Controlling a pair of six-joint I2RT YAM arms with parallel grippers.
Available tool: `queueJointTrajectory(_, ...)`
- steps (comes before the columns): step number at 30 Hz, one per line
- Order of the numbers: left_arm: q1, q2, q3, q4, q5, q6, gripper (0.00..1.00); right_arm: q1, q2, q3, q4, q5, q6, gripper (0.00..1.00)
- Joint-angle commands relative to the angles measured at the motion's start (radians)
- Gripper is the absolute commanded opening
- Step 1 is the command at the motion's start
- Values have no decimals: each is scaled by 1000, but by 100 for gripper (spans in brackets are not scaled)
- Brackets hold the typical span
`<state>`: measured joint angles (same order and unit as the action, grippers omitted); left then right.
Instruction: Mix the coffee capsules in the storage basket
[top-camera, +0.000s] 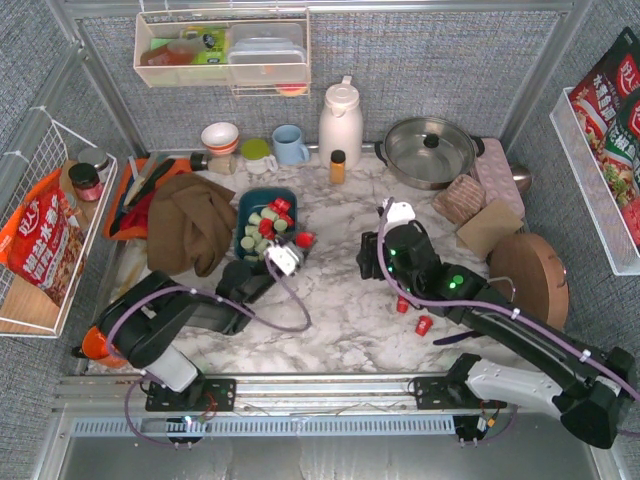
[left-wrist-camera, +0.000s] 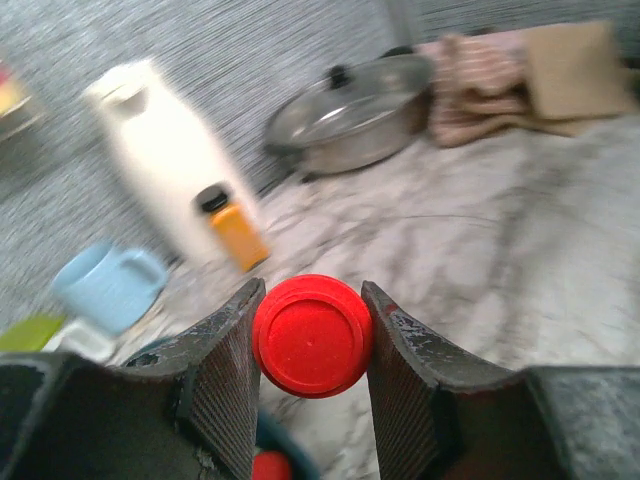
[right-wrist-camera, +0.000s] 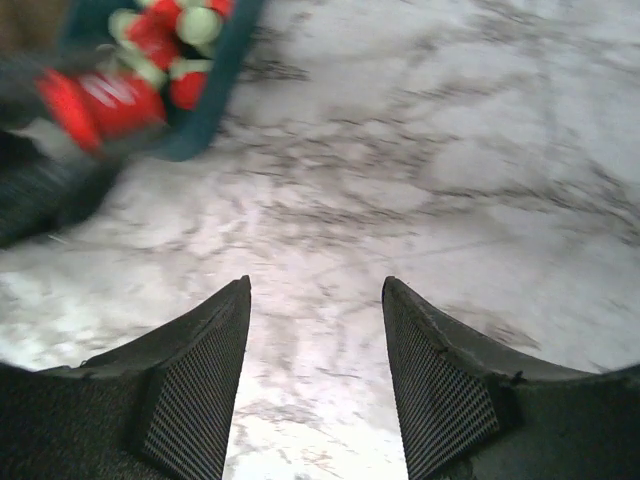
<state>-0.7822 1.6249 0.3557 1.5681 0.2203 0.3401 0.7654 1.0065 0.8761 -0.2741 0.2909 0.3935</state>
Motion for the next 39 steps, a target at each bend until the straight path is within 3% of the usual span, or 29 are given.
queueJointTrajectory(1, 91, -77, 68, -269, -269, -215, 39, -16, 16, -12, -111, 206, -18, 59)
queueJointTrajectory(5, 154, -119, 193, -670, -359, -322, 39, -48, 54, -43, -148, 260, 10, 60)
queueJointTrajectory(15, 156, -175, 193, -927, -395, -363, 41, -134, 180, -90, -155, 253, 89, 61)
queueJointTrajectory(21, 156, -169, 185, -972, -381, -419, 51, -162, 247, -97, -181, 234, 172, 62)
queueJointTrajectory(29, 156, -165, 200, -985, -365, -426, 80, -169, 243, -193, -224, 175, 382, 62)
queueJointTrajectory(37, 154, -252, 162, -891, -393, -373, 86, -169, 211, -310, -146, 105, 431, 57)
queueJointTrajectory(39, 155, -276, 155, -866, -363, -344, 92, -169, 215, -322, -120, 103, 420, 55)
